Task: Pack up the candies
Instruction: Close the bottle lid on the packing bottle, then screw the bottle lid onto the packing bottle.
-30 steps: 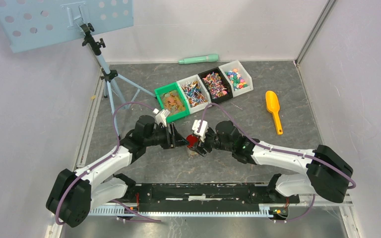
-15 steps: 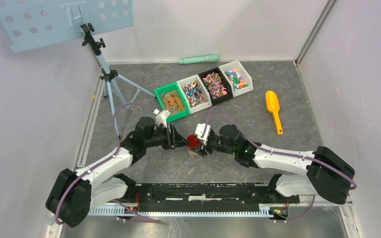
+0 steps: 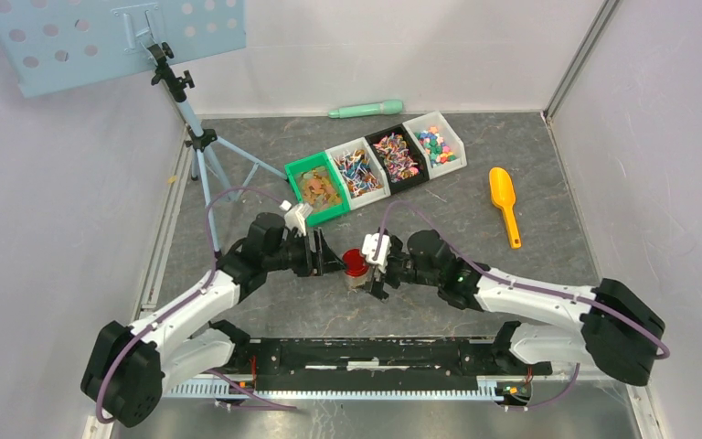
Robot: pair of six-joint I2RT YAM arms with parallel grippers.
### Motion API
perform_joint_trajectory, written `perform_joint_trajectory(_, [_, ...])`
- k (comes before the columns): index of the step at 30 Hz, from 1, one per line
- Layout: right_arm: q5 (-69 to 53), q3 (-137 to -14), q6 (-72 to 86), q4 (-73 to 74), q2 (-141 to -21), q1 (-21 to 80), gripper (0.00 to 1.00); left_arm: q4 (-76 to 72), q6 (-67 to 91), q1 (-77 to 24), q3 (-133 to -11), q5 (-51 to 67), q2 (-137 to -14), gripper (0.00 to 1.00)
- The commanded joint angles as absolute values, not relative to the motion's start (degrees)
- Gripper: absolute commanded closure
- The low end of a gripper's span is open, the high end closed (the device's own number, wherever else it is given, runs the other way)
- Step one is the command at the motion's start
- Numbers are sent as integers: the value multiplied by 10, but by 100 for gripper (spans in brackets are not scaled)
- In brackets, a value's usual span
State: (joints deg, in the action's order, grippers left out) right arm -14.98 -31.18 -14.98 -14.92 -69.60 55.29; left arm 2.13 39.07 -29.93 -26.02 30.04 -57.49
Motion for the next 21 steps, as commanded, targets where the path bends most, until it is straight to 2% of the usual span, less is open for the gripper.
perform_joint_trajectory(1, [-141,-313,-124,-150,-640,555,2,157,293,-301,-354,237,-551,25])
perform_joint_trajectory(5, [-126,-281,-113,-169,-616,553,2,232,241,-308,-415,194,-544,19])
perform_joint_trajectory(9, [-102,-213,-112,-265,-612,554,2,294,204,-347,-480,134,-570,15])
perform_joint_trajectory(16, [-112,-112,-123,-481,-625,554,2,301,195,-459,-542,22,-632,16])
perform_joint_trajectory(21, [-124,-104,-127,-541,-665,554,2,301,194,-515,-567,-50,-666,19])
